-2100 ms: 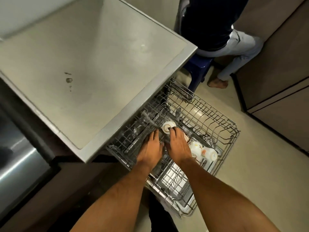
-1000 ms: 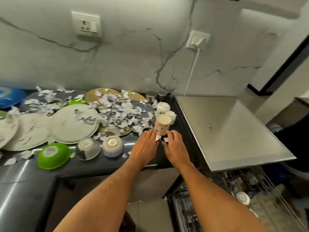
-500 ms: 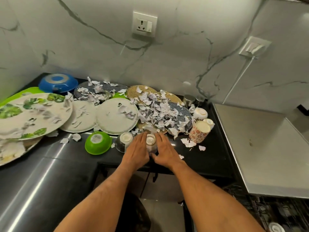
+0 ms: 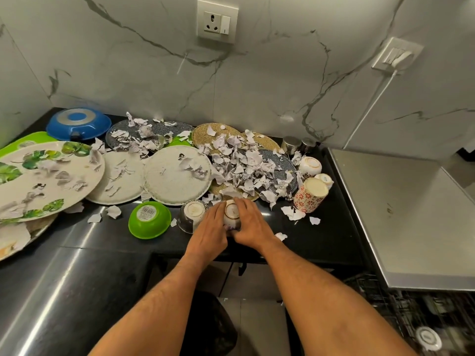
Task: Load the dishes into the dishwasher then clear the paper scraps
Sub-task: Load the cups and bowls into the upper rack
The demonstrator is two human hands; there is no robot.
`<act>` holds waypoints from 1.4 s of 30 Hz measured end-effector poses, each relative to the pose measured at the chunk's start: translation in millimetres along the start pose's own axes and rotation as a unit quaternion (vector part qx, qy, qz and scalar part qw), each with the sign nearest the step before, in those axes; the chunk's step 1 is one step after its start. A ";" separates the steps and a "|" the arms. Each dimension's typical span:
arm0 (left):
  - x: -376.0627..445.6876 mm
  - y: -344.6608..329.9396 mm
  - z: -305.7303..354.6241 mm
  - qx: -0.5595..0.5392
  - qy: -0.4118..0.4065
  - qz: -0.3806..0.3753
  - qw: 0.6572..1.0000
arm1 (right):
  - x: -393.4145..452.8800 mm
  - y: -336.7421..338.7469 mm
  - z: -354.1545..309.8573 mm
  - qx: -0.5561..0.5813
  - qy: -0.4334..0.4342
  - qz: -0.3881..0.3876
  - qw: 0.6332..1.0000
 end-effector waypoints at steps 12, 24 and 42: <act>12.6 -38.0 69.2 -0.026 -0.073 -0.036 0.996 | -53.1 66.3 56.0 -0.026 -0.032 0.085 0.996; -6.4 -179.2 196.0 -0.026 -0.213 -0.157 0.964 | -206.4 109.1 197.2 -0.048 -0.177 0.120 0.976; -108.8 -471.7 390.6 -0.022 -0.337 -0.337 0.879 | -495.9 111.1 421.5 -0.007 -0.417 0.148 0.897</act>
Point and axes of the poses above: each hand's wrist, its own x-axis towards the middle knuckle, its own y-axis out of the back of the hand, z = x × y, the point moved 10 cm from there along x, towards the middle knuckle, and after that the axes turned 12 degrees about -x, right-handed, at the moved point
